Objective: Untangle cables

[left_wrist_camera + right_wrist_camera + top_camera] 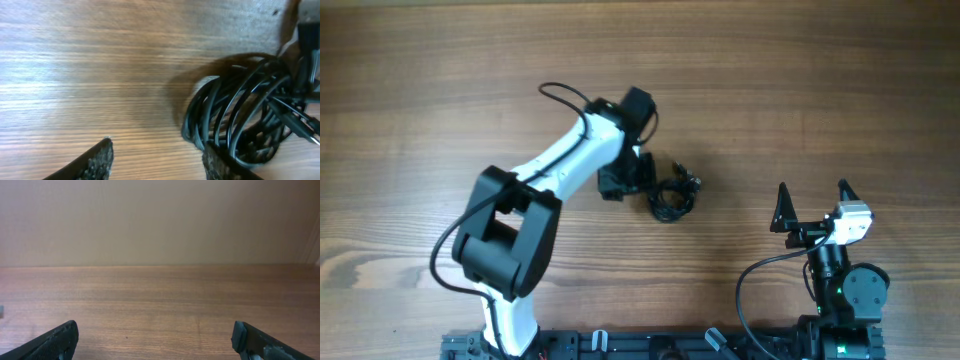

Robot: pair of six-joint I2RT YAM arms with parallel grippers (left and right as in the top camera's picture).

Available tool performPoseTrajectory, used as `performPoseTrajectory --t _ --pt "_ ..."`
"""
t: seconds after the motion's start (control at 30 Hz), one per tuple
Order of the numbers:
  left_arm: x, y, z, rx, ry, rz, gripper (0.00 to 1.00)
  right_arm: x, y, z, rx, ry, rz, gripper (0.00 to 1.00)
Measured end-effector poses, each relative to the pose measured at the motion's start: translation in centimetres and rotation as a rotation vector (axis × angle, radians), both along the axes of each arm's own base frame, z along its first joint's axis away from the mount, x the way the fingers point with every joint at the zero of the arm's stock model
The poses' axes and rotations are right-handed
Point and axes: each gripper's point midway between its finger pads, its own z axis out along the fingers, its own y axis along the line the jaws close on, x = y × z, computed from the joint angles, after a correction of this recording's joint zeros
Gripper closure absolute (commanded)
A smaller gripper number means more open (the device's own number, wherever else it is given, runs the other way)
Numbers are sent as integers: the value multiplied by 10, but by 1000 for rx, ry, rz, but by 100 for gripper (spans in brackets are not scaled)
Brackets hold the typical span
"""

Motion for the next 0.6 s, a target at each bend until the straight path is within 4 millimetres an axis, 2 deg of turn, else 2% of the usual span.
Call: performPoseTrajectory --t 0.07,0.1,0.13,0.17,0.23,0.27,0.3,0.33,0.4,0.5,0.53,0.6 --pt "11 3 17 -50 -12 10 36 0 0 0 0 0 0 0" --pt "12 0 30 -89 -28 4 36 0 0 0 0 0 0 0" --pt "11 -4 36 -107 -36 -6 39 0 0 0 0 0 0 0" --pt "11 -12 37 -125 -50 -21 39 0 0 0 0 0 0 0" --pt "-5 -32 24 -135 -37 -63 48 0 0 0 0 0 0 0" --pt "-17 -40 7 -116 -4 -79 56 0 0 0 0 0 0 0" --pt "-19 -41 0 -108 8 -81 79 0 0 0 0 0 0 0" --pt "-22 -40 -13 -90 31 -68 93 0 0 0 0 0 0 0" --pt "-19 -41 -22 -83 33 -59 96 0 0 0 0 0 0 0" --pt "-22 -37 -16 -70 48 -82 96 0 0 0 0 1 0 0" --pt "-23 -35 -4 -62 59 -109 96 0 0 0 0 0 0 0" --pt "-10 -43 26 -96 -4 -136 96 0 0 0 0 0 0 0"
